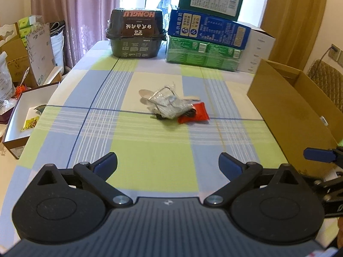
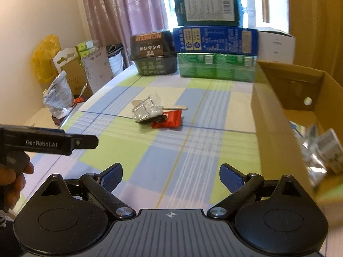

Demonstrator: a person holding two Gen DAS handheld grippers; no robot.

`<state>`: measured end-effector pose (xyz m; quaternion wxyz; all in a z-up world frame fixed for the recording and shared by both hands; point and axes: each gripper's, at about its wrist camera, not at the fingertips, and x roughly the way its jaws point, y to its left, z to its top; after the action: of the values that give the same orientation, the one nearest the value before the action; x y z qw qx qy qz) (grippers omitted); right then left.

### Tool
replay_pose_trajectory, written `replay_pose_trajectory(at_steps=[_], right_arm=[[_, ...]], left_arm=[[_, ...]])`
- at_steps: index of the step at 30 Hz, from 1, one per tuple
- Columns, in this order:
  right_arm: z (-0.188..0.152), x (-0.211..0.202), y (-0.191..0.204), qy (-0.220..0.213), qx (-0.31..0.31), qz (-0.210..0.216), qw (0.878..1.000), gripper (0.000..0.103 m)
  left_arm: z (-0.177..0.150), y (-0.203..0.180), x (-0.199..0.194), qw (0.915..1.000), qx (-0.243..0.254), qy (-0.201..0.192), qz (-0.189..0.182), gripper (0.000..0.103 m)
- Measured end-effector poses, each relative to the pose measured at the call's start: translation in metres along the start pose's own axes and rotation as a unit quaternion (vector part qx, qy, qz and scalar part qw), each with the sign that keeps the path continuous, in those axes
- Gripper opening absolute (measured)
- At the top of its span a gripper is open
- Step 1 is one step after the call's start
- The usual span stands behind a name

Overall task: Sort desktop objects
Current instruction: 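Withdraw both tools back over the remaining items on the table, then grasp the clear wire-frame packet with the left tool while the right tool grasps the black cable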

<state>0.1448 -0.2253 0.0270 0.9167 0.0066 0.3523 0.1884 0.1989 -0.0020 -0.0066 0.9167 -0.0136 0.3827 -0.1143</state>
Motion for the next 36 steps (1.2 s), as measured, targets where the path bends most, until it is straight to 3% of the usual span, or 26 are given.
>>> replay_pose_trajectory(at_steps=[9, 18, 24, 25, 29, 33, 34, 36], right_arm=[[0.023, 0.074, -0.012, 0.004, -0.020, -0.009, 1.000, 0.090], [0.031, 0.123, -0.027, 0.003, -0.021, -0.032, 0.999, 0.072], [0.037, 0.144, -0.036, 0.009, -0.006, -0.030, 0.999, 0.071], [0.037, 0.147, -0.036, 0.010, -0.006, -0.029, 1.000, 0.071], [0.037, 0.153, -0.035, 0.012, -0.009, -0.024, 1.000, 0.071], [0.039, 0.155, -0.029, 0.007, -0.014, -0.014, 1.000, 0.071], [0.040, 0.156, -0.027, 0.006, -0.016, -0.011, 1.000, 0.071], [0.042, 0.156, -0.022, 0.003, -0.023, -0.005, 1.000, 0.071]], left_arm=[[0.040, 0.009, 0.073, 0.9999, -0.007, 0.008, -0.001, 0.094], [0.061, 0.015, 0.132, 0.9978, -0.062, 0.014, -0.022, 0.082], [0.064, 0.022, 0.159, 0.9952, -0.094, 0.015, -0.022, 0.075], [0.064, 0.024, 0.162, 0.9943, -0.102, 0.013, -0.028, 0.074], [0.063, 0.029, 0.169, 0.9931, -0.107, 0.011, -0.047, 0.048], [0.057, 0.035, 0.159, 0.9954, -0.081, 0.014, -0.048, 0.041], [0.055, 0.037, 0.155, 0.9958, -0.075, 0.016, -0.050, 0.034], [0.051, 0.043, 0.147, 0.9968, -0.063, 0.020, -0.045, 0.034]])
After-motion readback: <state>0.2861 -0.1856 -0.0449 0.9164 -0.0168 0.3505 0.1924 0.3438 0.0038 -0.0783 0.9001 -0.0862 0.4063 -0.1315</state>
